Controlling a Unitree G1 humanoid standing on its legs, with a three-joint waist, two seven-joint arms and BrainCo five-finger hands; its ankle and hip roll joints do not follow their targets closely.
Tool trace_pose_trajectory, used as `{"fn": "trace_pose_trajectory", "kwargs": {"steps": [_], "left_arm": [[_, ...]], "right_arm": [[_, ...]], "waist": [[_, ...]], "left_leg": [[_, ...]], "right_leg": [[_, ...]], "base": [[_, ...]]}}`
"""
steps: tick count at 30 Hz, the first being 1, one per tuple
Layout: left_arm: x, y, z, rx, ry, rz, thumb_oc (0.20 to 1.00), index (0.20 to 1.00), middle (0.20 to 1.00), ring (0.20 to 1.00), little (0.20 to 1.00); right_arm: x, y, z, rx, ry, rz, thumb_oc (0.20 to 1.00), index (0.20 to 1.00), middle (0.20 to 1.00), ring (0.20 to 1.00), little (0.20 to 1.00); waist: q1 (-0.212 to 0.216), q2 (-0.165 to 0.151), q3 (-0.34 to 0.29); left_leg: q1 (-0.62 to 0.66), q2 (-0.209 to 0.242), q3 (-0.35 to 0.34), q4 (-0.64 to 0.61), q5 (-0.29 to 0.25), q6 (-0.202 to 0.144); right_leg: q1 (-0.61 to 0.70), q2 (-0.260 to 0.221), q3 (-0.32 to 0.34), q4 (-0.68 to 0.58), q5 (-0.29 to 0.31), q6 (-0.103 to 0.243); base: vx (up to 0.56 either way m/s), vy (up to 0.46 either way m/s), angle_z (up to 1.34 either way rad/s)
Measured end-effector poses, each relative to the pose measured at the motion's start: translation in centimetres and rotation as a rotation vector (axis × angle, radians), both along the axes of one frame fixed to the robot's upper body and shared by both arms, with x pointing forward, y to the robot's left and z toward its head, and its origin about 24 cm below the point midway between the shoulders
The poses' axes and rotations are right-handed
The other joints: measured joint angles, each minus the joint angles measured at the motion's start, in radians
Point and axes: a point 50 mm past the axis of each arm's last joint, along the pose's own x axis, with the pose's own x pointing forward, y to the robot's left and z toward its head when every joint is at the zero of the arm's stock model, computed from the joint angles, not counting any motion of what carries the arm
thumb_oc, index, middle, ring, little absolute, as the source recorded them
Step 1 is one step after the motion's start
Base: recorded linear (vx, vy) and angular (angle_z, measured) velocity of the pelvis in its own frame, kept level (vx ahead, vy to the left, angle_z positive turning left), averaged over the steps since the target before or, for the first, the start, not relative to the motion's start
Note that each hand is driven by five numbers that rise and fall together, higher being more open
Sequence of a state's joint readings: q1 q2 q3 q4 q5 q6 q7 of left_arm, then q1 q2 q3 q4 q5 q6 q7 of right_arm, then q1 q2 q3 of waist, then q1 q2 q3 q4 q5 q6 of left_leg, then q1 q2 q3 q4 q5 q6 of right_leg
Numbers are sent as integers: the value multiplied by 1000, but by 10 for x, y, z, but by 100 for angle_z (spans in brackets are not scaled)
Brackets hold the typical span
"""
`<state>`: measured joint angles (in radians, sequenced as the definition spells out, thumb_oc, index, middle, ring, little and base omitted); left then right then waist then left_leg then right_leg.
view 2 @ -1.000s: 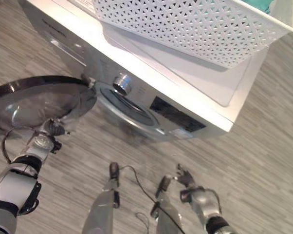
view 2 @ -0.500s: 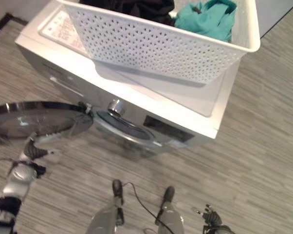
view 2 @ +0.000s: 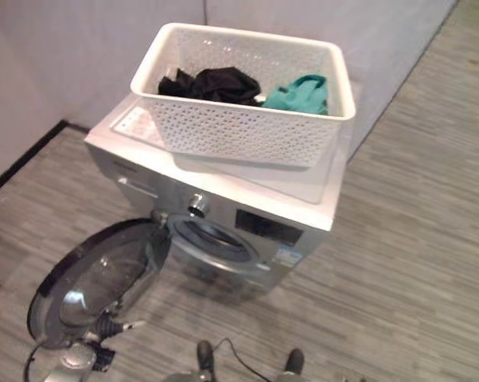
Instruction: Grab the laundry basket,head to the washer,open it,put in the laundry and shut it.
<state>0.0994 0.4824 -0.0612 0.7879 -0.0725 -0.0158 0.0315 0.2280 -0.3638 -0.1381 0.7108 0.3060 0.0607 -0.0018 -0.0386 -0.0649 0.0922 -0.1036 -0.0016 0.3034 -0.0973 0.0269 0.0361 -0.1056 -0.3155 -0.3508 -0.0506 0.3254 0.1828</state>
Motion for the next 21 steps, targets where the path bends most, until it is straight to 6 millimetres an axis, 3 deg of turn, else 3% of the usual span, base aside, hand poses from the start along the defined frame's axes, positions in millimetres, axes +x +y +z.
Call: {"fn": "trace_pose_trajectory", "kwargs": {"steps": [2, 3, 5, 7, 8, 9, 10, 11, 12, 14, 16, 19, 21], "left_arm": [[-16, 7, -7, -10, 36, 89, 1000, 1000, 1000, 1000, 1000], [-20, 9, -9, -5, 54, 101, 1000, 1000, 1000, 1000, 1000], [-17, 8, -8, -2, 51, 83, 1000, 1000, 1000, 1000, 1000], [-13, 3, -8, -10, 39, 53, 1000, 1000, 1000, 1000, 1000], [-20, 2, -13, -17, 71, 68, 1000, 1000, 1000, 1000, 1000], [-37, -11, -32, -63, 152, 132, 1000, 1000, 1000, 1000, 1000], [-61, -36, -53, -131, 273, 197, 1000, 1000, 1000, 1000, 1000], [-66, -43, -56, -141, 293, 184, 1000, 1000, 1000, 1000, 1000], [-67, -41, -56, -137, 292, 186, 1000, 1000, 1000, 1000, 1000], [-72, -27, -52, -88, 302, 199, 1000, 1000, 1000, 1000, 1000], [-67, -4, -39, 2, 248, 186, 1000, 1000, 1000, 1000, 1000], [-56, 1, -35, 23, 236, 164, 1000, 1000, 1000, 1000, 1000], [-48, -4, -36, 16, 230, 128, 1000, 1000, 1000, 1000, 1000]], "right_arm": [[28, -15, 61, -150, -286, 69, 1000, 1000, 1000, 1000, 1000], [35, -23, 78, -219, -365, 59, 1000, 1000, 1000, 1000, 1000], [30, -41, 65, -255, -269, 10, 1000, 1000, 1000, 1000, 1000], [16, -44, 50, -249, -156, -23, 1000, 1000, 1000, 1000, 1000], [22, -44, 62, -272, -200, -22, 1000, 1000, 1000, 1000, 1000], [44, -47, 136, -471, -446, -13, 1000, 1000, 1000, 1000, 1000], [62, -39, 237, -799, -841, 51, 1000, 1000, 1000, 1000, 1000], [73, -39, 277, -969, -991, 59, 1000, 1000, 1000, 1000, 1000], [81, -44, 294, -1058, -1017, 64, 1000, 1000, 1000, 1000, 1000], [85, -51, 316, -1218, -994, 85, 1000, 1000, 1000, 1000, 1000], [90, -48, 328, -1289, -1039, 72, 1000, 1000, 1000, 1000, 1000], [107, -29, 344, -1293, -1164, 121, 1000, 1000, 1000, 1000, 1000], [115, -20, 356, -1311, -1222, 155, 1000, 1000, 1000, 1000, 1000]], "waist": [[-18, 19, -1], [-25, 19, -10], [-14, 7, -25], [0, -8, -36], [-9, -4, -33], [-22, 46, -18], [-62, 118, 7], [-82, 130, 2], [-83, 118, -3], [-54, 84, -48], [-22, 36, -65], [-19, 36, -55], [-24, 23, -23]], "left_leg": [[9, -3, 17, 0, -2, 11], [13, -3, 19, 0, -5, 15], [13, 1, 17, 0, -6, 16], [-2, -3, 9, 1, -6, 16], [-1, -21, 13, 9, -1, 23], [6, -47, -6, 11, 3, 64], [25, -45, 11, 7, -20, 81], [50, -43, 8, 16, -33, 84], [70, -42, 8, 22, -42, 81], [66, -38, -5, 23, -47, 78], [69, -19, -20, 7, -27, 82], [77, 15, -62, 8, -22, 84], [110, 14, -90, 5, -21, 80]], "right_leg": [[-1, -8, 18, -2, 22, -1], [2, -12, 20, -2, 25, -5], [-7, -8, 19, 18, 24, -4], [-32, -3, 19, 34, 27, -5], [-35, -6, 29, 40, 35, -6], [-63, -30, 102, 81, 31, -1], [-71, -43, 162, 124, 41, -7], [-65, -36, 176, 148, 11, 15], [-48, -20, 181, 165, -40, 16], [-34, 14, 184, 160, -134, -8], [-31, 32, 189, 120, -148, 10], [-32, 86, 253, -29, -154, 29], [-37, 90, 264, -48, -137, 43]], "base": [[5, 12, -25], [0, 0, -10], [10, 11, 3], [52, 222, 5], [38, 208, -20], [50, 35, -33], [56, 10, -36], [79, 0, -20], [47, -22, 3], [44, -42, 16], [114, -79, 10], [111, -80, 20], [91, -91, 47]]}}
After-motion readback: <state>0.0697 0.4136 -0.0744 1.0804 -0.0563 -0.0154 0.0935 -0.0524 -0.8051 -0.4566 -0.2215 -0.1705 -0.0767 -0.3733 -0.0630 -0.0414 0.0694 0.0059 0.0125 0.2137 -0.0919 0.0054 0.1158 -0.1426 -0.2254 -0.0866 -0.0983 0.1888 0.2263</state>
